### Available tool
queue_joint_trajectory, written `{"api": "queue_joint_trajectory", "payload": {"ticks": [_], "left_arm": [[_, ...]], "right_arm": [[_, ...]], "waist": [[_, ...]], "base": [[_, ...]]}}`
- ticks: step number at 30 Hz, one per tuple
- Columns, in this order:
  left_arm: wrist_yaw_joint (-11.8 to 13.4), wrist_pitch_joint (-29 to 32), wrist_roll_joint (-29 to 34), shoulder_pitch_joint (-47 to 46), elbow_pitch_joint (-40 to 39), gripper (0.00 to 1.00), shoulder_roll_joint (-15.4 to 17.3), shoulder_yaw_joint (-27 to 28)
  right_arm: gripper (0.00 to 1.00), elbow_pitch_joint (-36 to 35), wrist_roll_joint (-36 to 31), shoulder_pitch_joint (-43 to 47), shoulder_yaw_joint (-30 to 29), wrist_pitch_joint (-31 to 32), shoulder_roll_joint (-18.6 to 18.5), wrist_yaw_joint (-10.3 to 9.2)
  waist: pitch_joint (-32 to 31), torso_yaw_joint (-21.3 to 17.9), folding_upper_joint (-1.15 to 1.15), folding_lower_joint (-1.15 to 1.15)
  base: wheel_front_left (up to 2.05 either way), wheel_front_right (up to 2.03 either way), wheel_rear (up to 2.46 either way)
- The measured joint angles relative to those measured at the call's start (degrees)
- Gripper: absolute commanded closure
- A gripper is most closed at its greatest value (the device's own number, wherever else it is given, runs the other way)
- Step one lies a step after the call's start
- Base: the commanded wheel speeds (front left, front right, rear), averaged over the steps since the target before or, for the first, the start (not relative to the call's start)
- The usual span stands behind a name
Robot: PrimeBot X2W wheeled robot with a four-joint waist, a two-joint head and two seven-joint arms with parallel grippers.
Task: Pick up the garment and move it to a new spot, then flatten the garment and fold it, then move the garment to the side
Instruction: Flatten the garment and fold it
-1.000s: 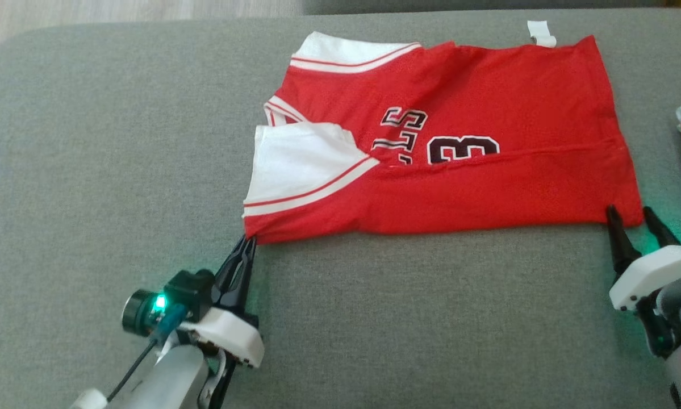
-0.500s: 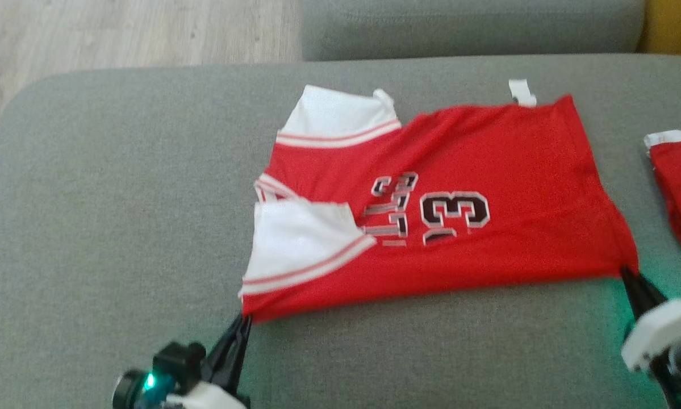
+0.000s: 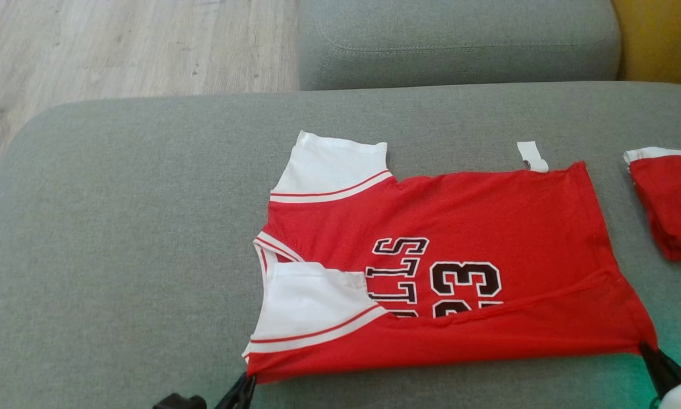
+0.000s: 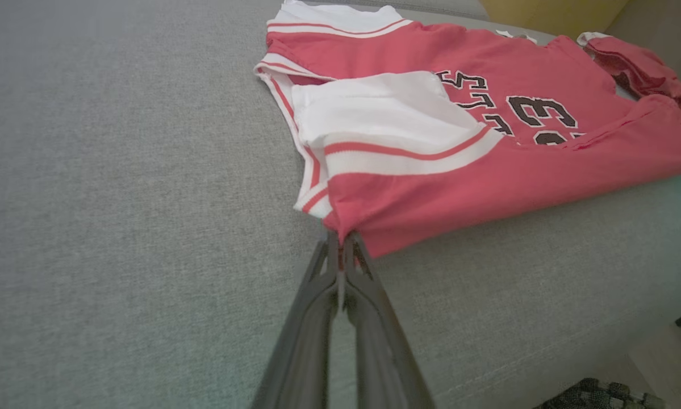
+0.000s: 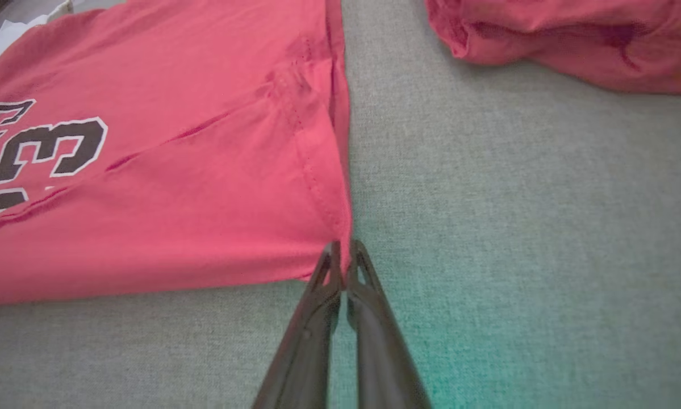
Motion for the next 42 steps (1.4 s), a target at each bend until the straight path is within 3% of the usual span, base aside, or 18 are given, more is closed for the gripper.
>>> {"api": "queue_joint_trajectory", "payload": {"ticks": [3, 4, 5, 6, 12, 14, 21, 25, 34, 42], "left_arm": [[0.0, 1.11, -0.3, 0.18, -0.63, 1.0, 0.1, -0.18], [0.0, 1.55, -0.31, 0.18, -0.62, 1.0, 0.11, -0.22], [-0.01, 2.13, -0.3, 0.13, -0.53, 0.44, 0.12, -0.4], [-0.01, 2.38, -0.3, 0.05, -0.38, 0.0, 0.12, -0.52], [-0.62, 3.47, 0.48, -4.76, -0.34, 0.0, 0.73, -0.43], [-1.87, 4.55, 1.54, -9.49, -0.44, 0.0, 1.65, -0.09], [-10.32, 13.72, 1.48, -34.73, 2.86, 0.0, 2.58, 1.19], [-12.99, 20.84, -1.47, -46.52, 8.96, 0.0, 2.33, 1.35], [-14.23, 30.92, -4.53, -61.73, 25.46, 0.0, 3.1, -0.43], [-14.64, 32.12, -5.84, -65.8, 32.95, 0.0, 5.03, -2.44]], "right_arm": [[1.0, -1.87, -1.13, 0.7, -1.77, 1.62, 0.86, 0.0], [0.6, -2.44, -1.47, 0.71, -2.25, 2.2, 1.29, 0.0], [0.0, -3.34, -2.07, 0.97, -3.09, 3.25, 1.89, 0.0], [0.0, -3.7, -2.6, 1.24, -3.8, 3.38, 2.22, 0.0], [0.0, -8.39, -5.02, 1.64, -7.23, 3.33, 3.81, 0.0], [0.0, -10.27, -5.84, 1.46, -7.94, 3.27, 4.15, 0.0], [0.0, -16.21, -7.95, -2.66, -7.3, 5.02, 5.02, 0.0], [0.0, -18.35, -8.33, -7.11, -5.81, 5.5, 5.01, 0.0], [0.0, -19.25, -8.65, -11.36, -3.58, 5.01, 5.16, 0.0], [0.0, -17.68, -8.53, -13.02, -3.04, 3.65, 5.35, 0.0]], "waist": [[0.13, -0.21, 0.0, 0.0], [0.21, -0.26, 0.0, 0.0], [0.43, -0.27, 0.0, 0.0], [0.57, -0.28, 0.0, 0.0], [2.01, -0.9, 0.0, 0.0], [3.04, -1.25, 0.0, 0.0], [8.58, -3.28, 0.0, 0.02], [12.32, -5.41, 0.0, 0.03], [18.8, -12.7, 0.0, 0.02], [23.03, -17.65, -0.01, 0.01]], "base": [[0.0, 0.0, 0.0], [0.0, 0.0, 0.0], [0.0, 0.0, 0.0], [0.0, 0.0, 0.0], [0.0, 0.0, 0.0], [0.0, 0.0, 0.0], [0.0, 0.0, 0.0], [0.0, 0.0, 0.0], [0.0, 0.0, 0.0], [0.0, 0.0, 0.0]]}}
